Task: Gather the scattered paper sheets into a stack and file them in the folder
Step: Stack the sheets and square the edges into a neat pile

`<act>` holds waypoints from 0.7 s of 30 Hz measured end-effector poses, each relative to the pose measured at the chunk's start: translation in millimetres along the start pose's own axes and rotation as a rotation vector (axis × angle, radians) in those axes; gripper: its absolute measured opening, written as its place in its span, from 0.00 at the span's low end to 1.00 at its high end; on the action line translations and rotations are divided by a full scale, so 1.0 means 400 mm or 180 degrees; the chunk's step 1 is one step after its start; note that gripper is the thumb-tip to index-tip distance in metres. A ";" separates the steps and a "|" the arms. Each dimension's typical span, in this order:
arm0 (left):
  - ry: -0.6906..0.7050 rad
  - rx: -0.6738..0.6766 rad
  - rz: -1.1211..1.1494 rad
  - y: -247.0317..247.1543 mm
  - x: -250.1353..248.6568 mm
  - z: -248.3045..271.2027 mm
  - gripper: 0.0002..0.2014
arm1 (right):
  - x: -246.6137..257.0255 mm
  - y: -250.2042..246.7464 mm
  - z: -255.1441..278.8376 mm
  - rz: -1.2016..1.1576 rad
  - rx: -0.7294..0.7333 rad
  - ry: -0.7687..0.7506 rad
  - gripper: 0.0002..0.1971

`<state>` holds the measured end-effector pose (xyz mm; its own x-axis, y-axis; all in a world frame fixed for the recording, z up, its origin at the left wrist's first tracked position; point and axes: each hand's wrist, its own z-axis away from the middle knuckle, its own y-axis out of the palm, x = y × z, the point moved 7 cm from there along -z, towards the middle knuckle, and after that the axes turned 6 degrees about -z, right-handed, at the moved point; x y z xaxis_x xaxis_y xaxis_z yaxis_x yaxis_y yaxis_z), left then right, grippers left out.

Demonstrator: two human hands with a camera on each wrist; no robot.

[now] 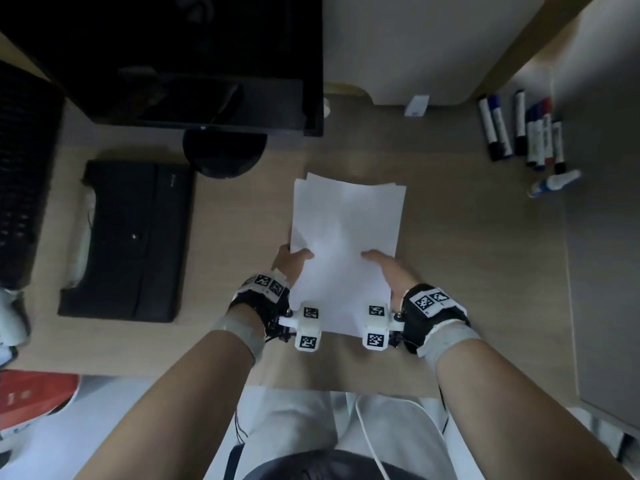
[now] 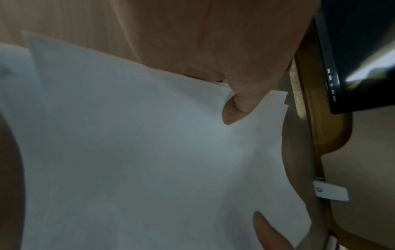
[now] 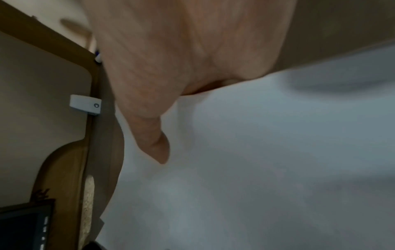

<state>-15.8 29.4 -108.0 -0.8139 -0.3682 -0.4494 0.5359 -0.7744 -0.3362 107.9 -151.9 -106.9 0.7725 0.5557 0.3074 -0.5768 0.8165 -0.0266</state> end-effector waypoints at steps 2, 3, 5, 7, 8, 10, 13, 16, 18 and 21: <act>-0.0054 -0.0119 -0.0140 0.002 0.004 0.009 0.24 | -0.007 -0.012 -0.005 -0.0066 0.0022 -0.0005 0.33; -0.0106 -0.0130 -0.0203 0.004 0.009 0.011 0.25 | -0.009 -0.021 -0.010 0.0090 -0.0108 -0.0118 0.37; -0.0169 -0.0150 -0.0239 0.012 0.017 0.023 0.26 | -0.010 -0.044 -0.027 0.0613 -0.0409 -0.0421 0.39; -0.0252 -0.0231 -0.0313 0.021 0.032 0.037 0.27 | -0.013 -0.055 -0.037 0.1032 -0.0505 -0.0604 0.34; -0.0311 -0.0257 -0.0360 0.025 0.039 0.040 0.29 | -0.010 -0.056 -0.032 0.1141 -0.0487 -0.0636 0.31; -0.0357 -0.0238 -0.0423 0.034 0.046 0.055 0.33 | -0.002 -0.053 -0.011 0.1253 -0.0418 -0.0648 0.29; -0.0316 -0.0379 -0.0508 0.021 0.046 0.064 0.36 | 0.029 -0.064 0.009 0.0995 -0.0547 -0.0890 0.37; -0.0244 -0.0514 -0.0684 -0.006 0.021 0.068 0.35 | 0.063 -0.071 0.020 0.0995 -0.0779 -0.1098 0.35; -0.0197 -0.0396 -0.0527 -0.012 -0.005 0.059 0.37 | 0.083 -0.066 0.022 0.1251 -0.0822 -0.1093 0.33; -0.0188 -0.0307 -0.0200 -0.016 -0.016 0.011 0.43 | 0.123 -0.055 0.018 0.1701 -0.0791 -0.1046 0.37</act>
<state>-15.1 34.5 -99.2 -0.8568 -0.3523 -0.3764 0.5003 -0.7449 -0.4415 156.6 -143.6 -84.2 0.2544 0.8488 0.4635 -0.7486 0.4762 -0.4612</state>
